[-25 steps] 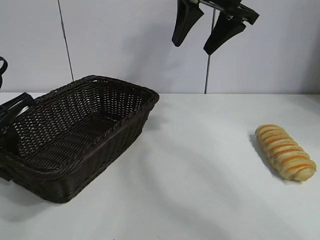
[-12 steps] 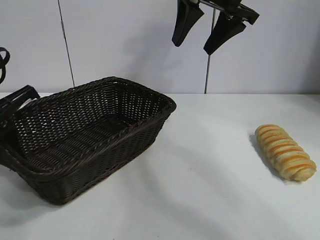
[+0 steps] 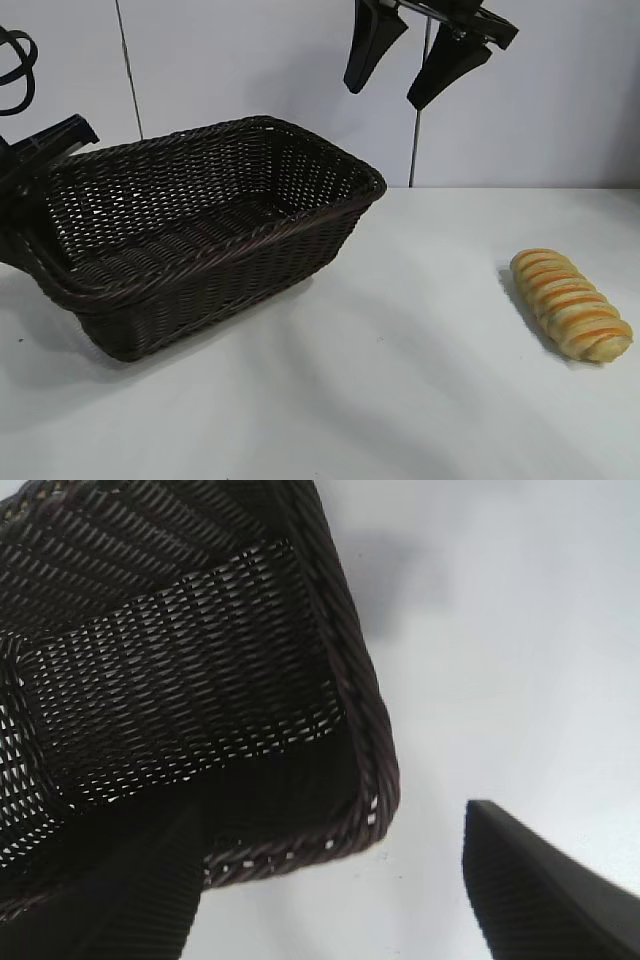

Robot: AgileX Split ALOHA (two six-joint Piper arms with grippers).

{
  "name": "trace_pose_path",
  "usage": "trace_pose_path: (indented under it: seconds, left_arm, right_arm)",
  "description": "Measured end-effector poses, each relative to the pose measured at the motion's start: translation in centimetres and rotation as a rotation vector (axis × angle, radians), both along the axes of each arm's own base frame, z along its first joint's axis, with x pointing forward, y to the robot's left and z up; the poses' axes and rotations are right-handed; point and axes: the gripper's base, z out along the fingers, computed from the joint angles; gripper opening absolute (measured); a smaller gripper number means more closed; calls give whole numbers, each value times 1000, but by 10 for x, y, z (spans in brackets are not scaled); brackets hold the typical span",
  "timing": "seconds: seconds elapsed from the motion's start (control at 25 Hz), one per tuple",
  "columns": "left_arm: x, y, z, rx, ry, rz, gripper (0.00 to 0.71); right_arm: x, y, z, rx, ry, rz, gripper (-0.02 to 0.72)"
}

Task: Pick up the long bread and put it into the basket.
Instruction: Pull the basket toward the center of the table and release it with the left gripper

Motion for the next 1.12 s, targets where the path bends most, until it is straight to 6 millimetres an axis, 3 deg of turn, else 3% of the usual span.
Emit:
trace_pose_path:
  seconds: [0.72,1.12]
  left_arm:
    - [53,-15,5,-12,-34,-439,97]
    - [73,-21,-19,-42,-1,-559,97]
  right_arm:
    - [0,0,0,0,0,0,526]
    - [0,0,0,4,1,0,526]
